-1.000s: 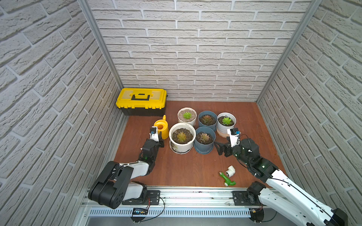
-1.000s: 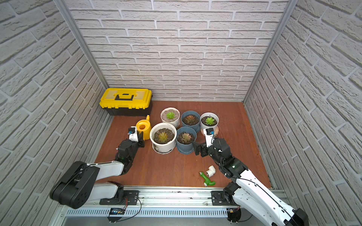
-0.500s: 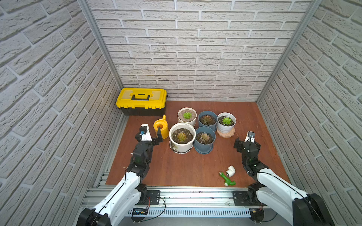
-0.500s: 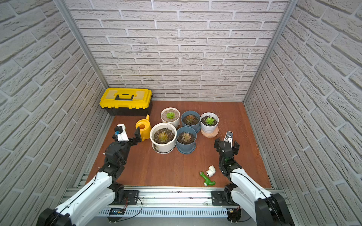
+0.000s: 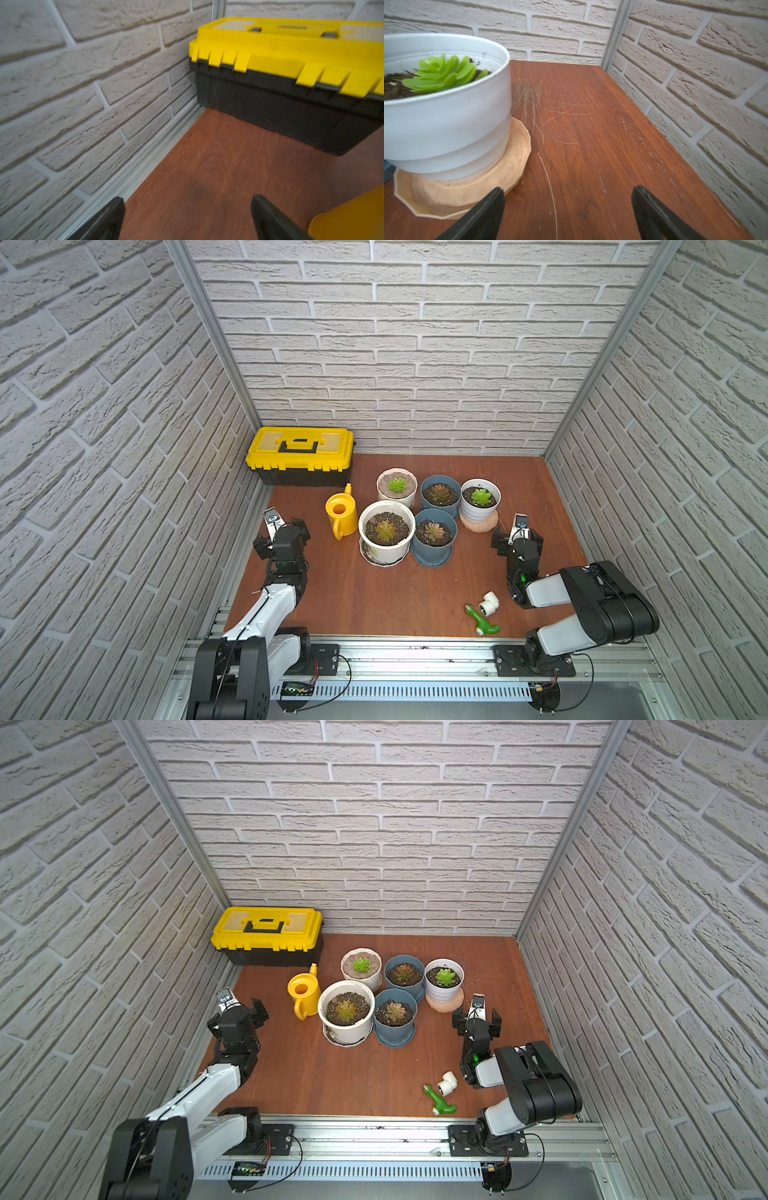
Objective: Water the succulent around the soil edge
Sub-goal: Reset both arms
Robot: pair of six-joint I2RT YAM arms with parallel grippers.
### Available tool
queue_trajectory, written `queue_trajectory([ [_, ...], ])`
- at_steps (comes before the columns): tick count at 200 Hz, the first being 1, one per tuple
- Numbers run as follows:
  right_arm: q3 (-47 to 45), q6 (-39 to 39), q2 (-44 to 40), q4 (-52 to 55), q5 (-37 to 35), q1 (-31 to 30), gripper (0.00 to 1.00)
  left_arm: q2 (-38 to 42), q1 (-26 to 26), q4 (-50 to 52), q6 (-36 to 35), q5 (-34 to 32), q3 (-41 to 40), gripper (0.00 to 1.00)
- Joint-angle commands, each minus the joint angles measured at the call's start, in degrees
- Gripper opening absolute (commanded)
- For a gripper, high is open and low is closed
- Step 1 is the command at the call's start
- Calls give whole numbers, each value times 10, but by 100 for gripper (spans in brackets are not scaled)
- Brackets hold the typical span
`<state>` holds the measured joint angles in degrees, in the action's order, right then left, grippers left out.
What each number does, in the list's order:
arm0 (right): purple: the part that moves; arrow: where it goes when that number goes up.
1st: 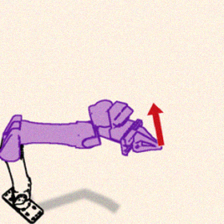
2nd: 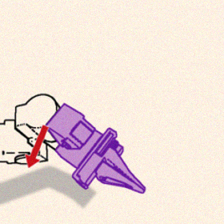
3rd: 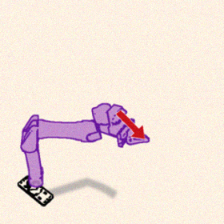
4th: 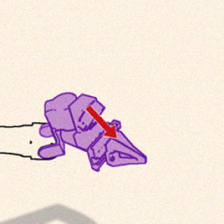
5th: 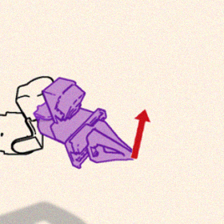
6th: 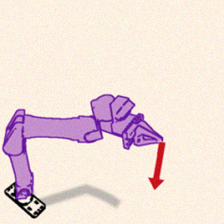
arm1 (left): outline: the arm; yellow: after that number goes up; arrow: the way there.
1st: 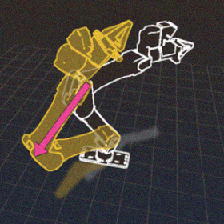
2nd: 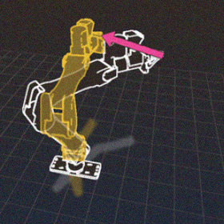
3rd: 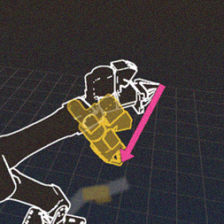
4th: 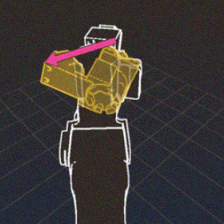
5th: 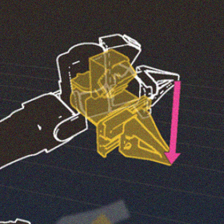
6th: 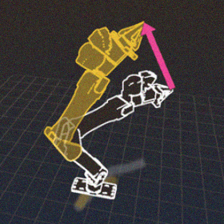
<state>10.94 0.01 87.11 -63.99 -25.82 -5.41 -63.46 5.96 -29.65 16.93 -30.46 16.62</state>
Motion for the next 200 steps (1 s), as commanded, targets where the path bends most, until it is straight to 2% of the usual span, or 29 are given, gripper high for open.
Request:
queue_trajectory([
  [1, 37, -10, 40, -61, 55, 9, 99, -74, 2, -146, -44, 36, 2, 98],
  [10, 34, -8, 33, -55, 66, 10, 98, -99, 1, -126, -47, 50, 19, 98],
  [31, 46, 1, 27, -23, 60, 17, 99, -190, -6, -227, -79, 82, 14, 98],
  [38, 48, 0, 30, -24, 62, 17, 99, -185, -21, -195, -96, 91, 27, 98],
  [48, 52, 1, 24, -7, 64, 17, 99, -209, -28, -206, -120, 126, 40, 98],
  [56, 57, 1, 24, 1, 66, 17, 99, -215, -27, -178, -135, 180, 53, 98],
  [64, 61, -1, 26, 7, 67, 17, 99, -251, -26, -213, -151, 225, 52, 98],
  [69, 64, 0, 25, 13, 67, 17, 99, -266, -24, -248, -158, 229, 48, 98],
  [78, 70, 0, 23, 27, 68, 17, 99, -250, -13, -200, -145, 259, 53, 98],
  [85, 75, 0, 23, 35, 67, 18, 99, -259, -9, -243, -146, 260, 42, 98],
  [128, 84, 0, 22, 56, 65, 17, 99, -256, -28, -224, -155, 223, 50, 98],
  [200, 85, 1, 23, 56, 66, 17, 99, -255, -26, -218, -155, 228, 52, 98],
])
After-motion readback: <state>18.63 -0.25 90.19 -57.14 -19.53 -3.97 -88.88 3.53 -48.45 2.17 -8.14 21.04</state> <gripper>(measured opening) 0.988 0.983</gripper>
